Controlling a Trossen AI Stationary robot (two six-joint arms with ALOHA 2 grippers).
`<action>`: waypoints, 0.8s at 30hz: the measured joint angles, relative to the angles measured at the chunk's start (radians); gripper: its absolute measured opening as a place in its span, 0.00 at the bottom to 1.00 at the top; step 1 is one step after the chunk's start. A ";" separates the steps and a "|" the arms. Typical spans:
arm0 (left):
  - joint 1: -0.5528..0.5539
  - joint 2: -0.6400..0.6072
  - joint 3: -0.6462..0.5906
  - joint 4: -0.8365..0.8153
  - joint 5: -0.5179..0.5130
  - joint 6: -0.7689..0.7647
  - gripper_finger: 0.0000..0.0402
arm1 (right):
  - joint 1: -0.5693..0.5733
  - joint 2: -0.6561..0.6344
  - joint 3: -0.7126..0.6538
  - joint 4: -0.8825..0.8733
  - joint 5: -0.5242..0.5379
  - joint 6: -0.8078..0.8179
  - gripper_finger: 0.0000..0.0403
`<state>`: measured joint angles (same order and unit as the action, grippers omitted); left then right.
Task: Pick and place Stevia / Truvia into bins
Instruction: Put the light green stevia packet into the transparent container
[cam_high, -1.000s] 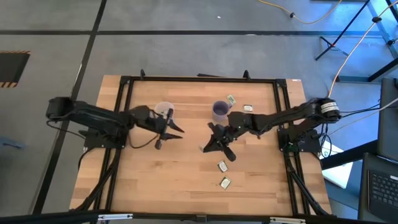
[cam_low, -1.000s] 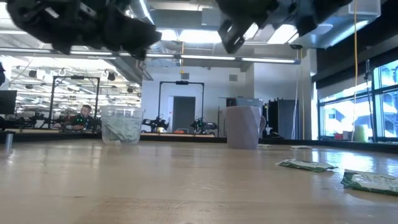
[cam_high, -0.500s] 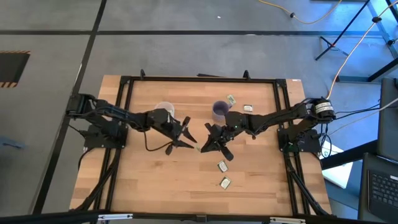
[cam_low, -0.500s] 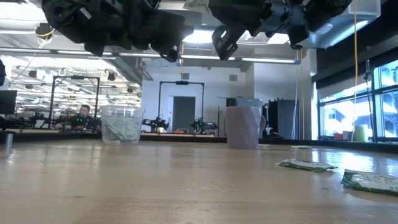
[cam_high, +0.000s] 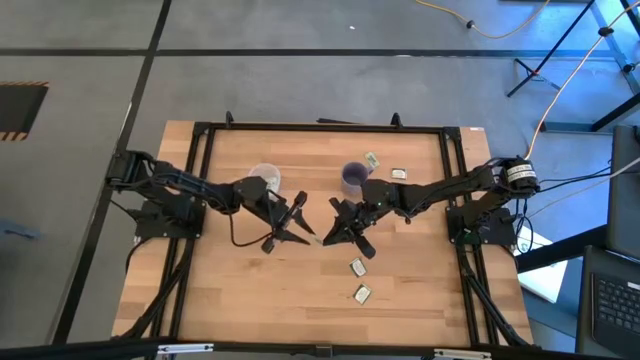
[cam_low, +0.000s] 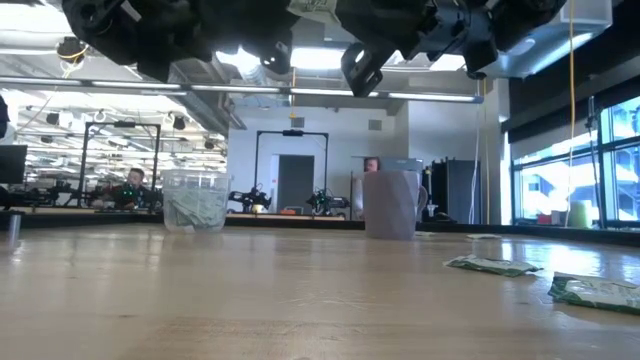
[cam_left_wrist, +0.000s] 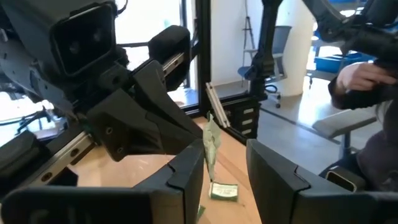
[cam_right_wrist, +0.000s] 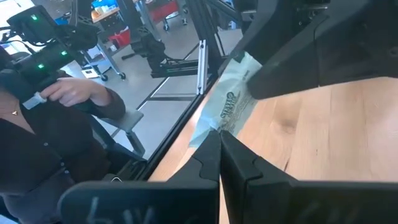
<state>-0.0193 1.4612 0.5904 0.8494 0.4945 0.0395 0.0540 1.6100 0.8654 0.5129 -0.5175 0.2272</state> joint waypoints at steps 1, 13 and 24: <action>0.000 0.000 0.000 0.001 -0.004 0.000 0.29 | 0.000 0.000 0.000 0.000 0.000 0.000 0.01; 0.001 0.000 0.000 0.000 -0.006 0.000 0.09 | 0.000 0.000 0.000 0.001 0.000 0.000 0.01; 0.001 0.000 0.000 -0.004 -0.006 0.000 0.03 | 0.002 -0.001 0.000 0.006 0.000 0.008 0.11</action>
<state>-0.0181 1.4612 0.5905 0.8458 0.4883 0.0399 0.0555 1.6093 0.8654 0.5186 -0.5170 0.2349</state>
